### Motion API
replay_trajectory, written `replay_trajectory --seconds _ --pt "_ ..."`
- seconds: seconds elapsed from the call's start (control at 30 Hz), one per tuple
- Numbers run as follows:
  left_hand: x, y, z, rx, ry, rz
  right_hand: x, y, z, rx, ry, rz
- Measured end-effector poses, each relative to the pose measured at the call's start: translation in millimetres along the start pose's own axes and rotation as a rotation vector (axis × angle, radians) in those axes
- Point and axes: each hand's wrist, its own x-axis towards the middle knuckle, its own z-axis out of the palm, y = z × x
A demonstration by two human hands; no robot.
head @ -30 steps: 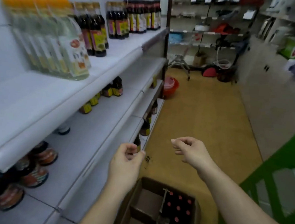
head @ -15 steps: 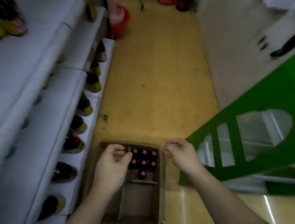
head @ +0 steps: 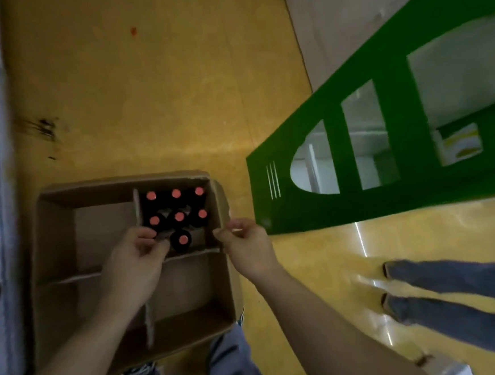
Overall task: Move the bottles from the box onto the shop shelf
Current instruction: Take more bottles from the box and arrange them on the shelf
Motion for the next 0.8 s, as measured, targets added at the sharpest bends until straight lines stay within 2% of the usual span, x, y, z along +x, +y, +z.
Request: replay_trajectory --seconds 0.2,0.4,0.6,0.8 --pt "60.2 -74.7 57.6 0.072 -0.043 -0.079 90.4 47.4 45.1 -0.034 0.003 0.023" --pt "127.4 -131.7 119.9 0.245 -0.02 -0.058 169.3 79.6 61.7 -0.163 -0.033 0.013" --pt "154.1 -160.5 151.8 0.462 -0.038 -0.057 221.1 103.1 80.2 -0.268 -0.087 -0.063" --pt "161.2 -172.8 166.5 0.522 -0.04 -0.043 244.9 116.3 99.5 -0.438 -0.099 -0.177"
